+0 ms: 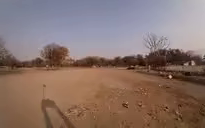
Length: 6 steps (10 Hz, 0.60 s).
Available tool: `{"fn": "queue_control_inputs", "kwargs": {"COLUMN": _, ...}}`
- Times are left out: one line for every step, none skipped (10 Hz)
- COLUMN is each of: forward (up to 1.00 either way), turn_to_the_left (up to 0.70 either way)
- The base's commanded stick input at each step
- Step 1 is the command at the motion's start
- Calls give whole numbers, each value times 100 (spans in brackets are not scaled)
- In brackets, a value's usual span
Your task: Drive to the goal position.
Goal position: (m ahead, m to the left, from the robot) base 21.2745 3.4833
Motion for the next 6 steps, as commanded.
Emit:
{"fn": "queue_control_inputs", "kwargs": {"forward": 70, "turn_to_the_left": 0}}
{"fn": "queue_control_inputs", "kwargs": {"forward": 70, "turn_to_the_left": 0}}
{"fn": "queue_control_inputs", "kwargs": {"forward": 70, "turn_to_the_left": 0}}
{"fn": "queue_control_inputs", "kwargs": {"forward": 70, "turn_to_the_left": 0}}
{"fn": "queue_control_inputs", "kwargs": {"forward": 70, "turn_to_the_left": 0}}
{"fn": "queue_control_inputs", "kwargs": {"forward": 70, "turn_to_the_left": 0}}
